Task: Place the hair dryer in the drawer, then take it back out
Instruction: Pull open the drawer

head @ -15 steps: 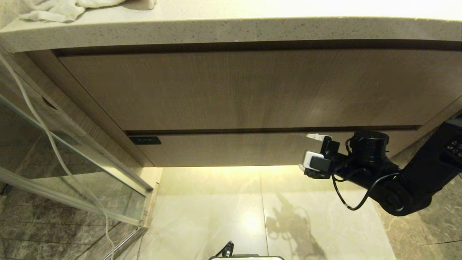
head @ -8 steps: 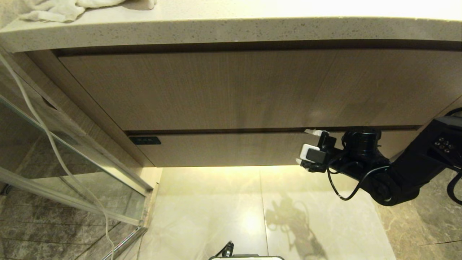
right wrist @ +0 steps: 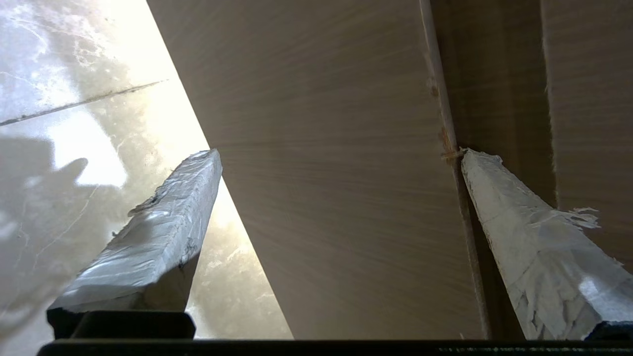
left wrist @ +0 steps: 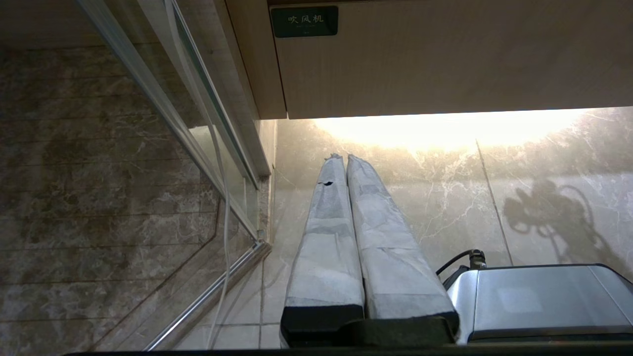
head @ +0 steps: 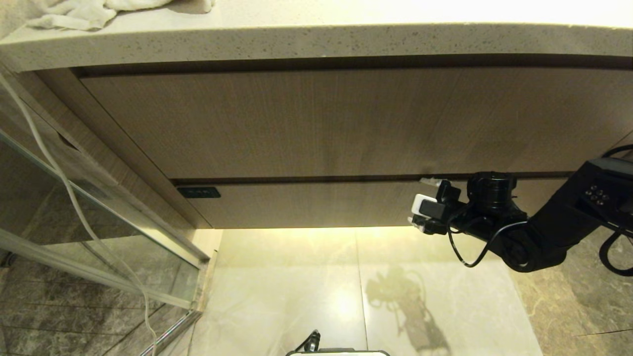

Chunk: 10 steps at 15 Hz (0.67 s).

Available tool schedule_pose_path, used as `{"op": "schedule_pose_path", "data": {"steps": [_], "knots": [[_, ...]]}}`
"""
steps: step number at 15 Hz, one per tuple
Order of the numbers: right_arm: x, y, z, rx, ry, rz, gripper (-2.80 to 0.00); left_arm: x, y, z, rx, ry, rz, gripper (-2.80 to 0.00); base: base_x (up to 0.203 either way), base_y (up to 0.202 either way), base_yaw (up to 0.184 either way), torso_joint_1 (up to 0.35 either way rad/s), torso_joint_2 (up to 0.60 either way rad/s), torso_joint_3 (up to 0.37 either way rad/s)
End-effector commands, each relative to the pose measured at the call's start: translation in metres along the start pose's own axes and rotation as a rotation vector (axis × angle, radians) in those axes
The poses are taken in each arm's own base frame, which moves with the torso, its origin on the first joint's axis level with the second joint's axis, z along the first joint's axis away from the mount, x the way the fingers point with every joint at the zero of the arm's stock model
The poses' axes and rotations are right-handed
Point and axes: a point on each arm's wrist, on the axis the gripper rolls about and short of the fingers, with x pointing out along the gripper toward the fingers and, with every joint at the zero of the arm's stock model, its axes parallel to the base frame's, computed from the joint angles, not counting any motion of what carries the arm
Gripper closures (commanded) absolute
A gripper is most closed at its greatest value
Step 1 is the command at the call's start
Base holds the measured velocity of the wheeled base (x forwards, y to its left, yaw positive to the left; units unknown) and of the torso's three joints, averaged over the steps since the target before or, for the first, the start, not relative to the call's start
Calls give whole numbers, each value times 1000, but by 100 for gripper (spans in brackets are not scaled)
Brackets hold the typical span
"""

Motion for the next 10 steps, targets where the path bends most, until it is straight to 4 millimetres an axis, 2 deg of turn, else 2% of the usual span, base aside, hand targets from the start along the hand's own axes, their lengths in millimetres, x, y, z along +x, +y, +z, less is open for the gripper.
{"op": "schedule_pose_path", "data": {"steps": [1, 10], "knots": [[5, -3, -2, -4, -3, -16, -280, 0, 0, 0, 0, 2, 0, 0, 0, 0, 0, 0, 0, 0], [17, -3, -8, -5, 4, -23, -280, 0, 0, 0, 0, 2, 0, 0, 0, 0, 0, 0, 0, 0]]}}
